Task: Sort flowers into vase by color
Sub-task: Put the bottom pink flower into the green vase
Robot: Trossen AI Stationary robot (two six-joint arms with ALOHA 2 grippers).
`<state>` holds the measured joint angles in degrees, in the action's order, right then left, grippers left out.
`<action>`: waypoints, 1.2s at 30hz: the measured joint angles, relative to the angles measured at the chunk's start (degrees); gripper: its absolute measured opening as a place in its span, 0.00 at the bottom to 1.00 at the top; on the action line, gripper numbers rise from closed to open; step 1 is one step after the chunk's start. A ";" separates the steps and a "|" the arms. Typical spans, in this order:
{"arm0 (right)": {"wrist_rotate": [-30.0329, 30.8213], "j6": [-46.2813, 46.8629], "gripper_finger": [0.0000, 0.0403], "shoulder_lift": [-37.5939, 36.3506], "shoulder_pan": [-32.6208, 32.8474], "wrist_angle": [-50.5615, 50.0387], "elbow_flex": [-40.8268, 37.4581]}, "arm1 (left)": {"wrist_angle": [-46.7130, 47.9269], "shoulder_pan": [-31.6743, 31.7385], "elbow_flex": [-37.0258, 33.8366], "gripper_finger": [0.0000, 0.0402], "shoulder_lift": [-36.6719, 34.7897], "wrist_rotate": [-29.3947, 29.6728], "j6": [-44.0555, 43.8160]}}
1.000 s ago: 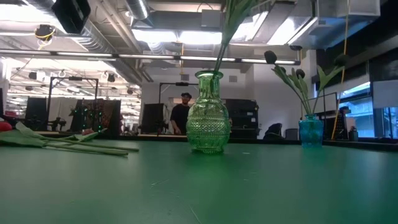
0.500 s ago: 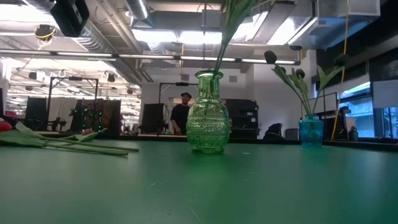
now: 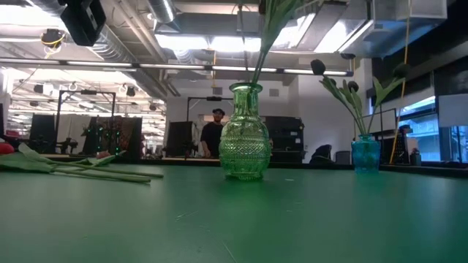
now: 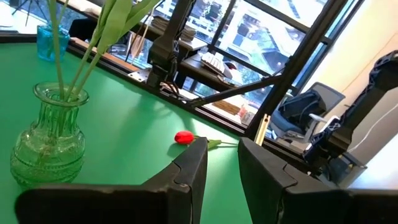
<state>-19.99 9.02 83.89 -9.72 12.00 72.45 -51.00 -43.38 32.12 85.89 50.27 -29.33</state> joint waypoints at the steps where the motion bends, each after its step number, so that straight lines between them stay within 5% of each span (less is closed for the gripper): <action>1: -0.38 -0.36 0.01 0.21 0.00 -0.10 0.02 | 0.07 0.00 0.00 0.22 0.00 0.10 -0.17; 7: -2.64 -3.42 0.04 0.79 0.00 -4.88 0.04 | 2.03 0.04 0.00 0.22 -0.24 0.20 0.29; 12: -2.12 -5.40 0.19 0.81 1.11 -7.79 0.04 | 12.35 1.27 0.00 0.22 -7.16 0.19 -0.13; 24: 2.43 -9.81 0.58 -1.33 1.44 -11.26 0.00 | 68.37 9.06 0.00 0.27 -33.66 -4.10 -28.42; 31: 3.97 -11.89 0.68 -4.92 0.52 -18.90 0.00 | 95.69 17.02 0.00 0.34 -37.90 -9.01 -47.81; 36: 3.28 -11.09 0.67 -5.22 -0.59 -23.45 0.66 | 105.23 25.28 0.00 0.37 -37.97 -15.32 -51.56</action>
<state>-16.71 -2.07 78.67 -10.31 -11.45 73.11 54.23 -18.10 32.12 47.92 34.95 -80.89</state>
